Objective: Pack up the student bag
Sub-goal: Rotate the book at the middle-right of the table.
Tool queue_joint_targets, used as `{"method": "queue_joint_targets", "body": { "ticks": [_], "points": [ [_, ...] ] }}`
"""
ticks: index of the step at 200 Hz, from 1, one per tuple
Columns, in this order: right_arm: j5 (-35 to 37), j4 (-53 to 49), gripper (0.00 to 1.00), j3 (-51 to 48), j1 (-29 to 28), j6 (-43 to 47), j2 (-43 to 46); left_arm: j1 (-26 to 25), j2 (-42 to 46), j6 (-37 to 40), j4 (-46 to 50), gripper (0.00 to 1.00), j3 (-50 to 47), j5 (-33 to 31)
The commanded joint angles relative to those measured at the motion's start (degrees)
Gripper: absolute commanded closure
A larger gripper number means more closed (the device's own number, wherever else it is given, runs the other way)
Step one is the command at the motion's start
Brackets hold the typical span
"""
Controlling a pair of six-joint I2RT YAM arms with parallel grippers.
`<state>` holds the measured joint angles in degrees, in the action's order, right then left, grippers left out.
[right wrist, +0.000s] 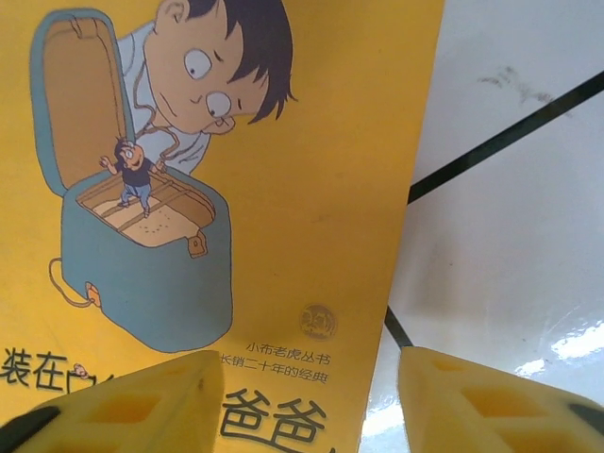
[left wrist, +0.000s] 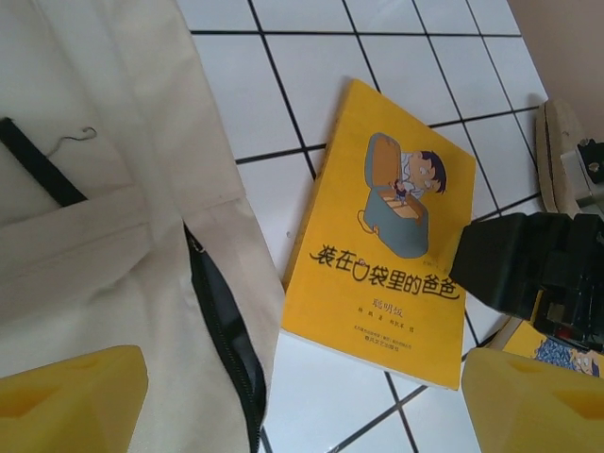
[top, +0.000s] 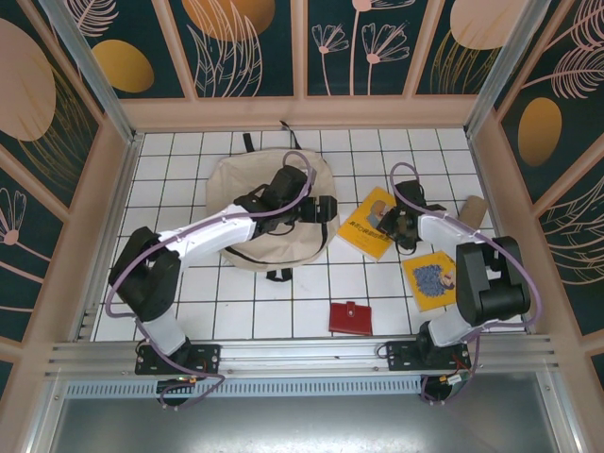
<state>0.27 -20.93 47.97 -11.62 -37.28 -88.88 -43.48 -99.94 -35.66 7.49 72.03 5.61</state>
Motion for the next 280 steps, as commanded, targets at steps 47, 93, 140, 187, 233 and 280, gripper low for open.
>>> {"method": "queue_joint_targets", "body": {
  "ticks": [47, 93, 140, 187, 233, 280],
  "points": [
    [-0.48, 0.01, 0.7, -3.31, 0.13, 2.78, -3.19, -1.7, -9.29, -0.77, 1.16, 0.23, 9.31, 3.77],
    [1.97, 0.04, 0.75, -5.93, 5.75, 4.83, -2.44, -2.94, -17.07, -1.38, 2.71, 0.31, 17.05, 6.36],
    [2.85, 0.35, 0.72, -1.99, 8.81, 7.63, -3.44, -3.45, -23.88, -4.44, 3.55, 0.38, 22.41, 6.82],
    [-8.53, 3.35, 0.63, -2.33, 9.15, 10.12, -5.23, -3.81, -28.53, -7.74, 3.0, 0.42, 23.29, 9.26],
    [-10.62, 4.22, 0.61, -2.62, 9.15, 10.45, -5.75, -3.91, -30.73, -9.42, 2.75, 0.44, 23.31, 12.04],
    [-15.3, 5.78, 0.62, -2.7, 9.11, 10.54, -5.95, -3.97, -32.1, -9.85, 2.47, 0.46, 22.78, 14.37]
  ]
}}
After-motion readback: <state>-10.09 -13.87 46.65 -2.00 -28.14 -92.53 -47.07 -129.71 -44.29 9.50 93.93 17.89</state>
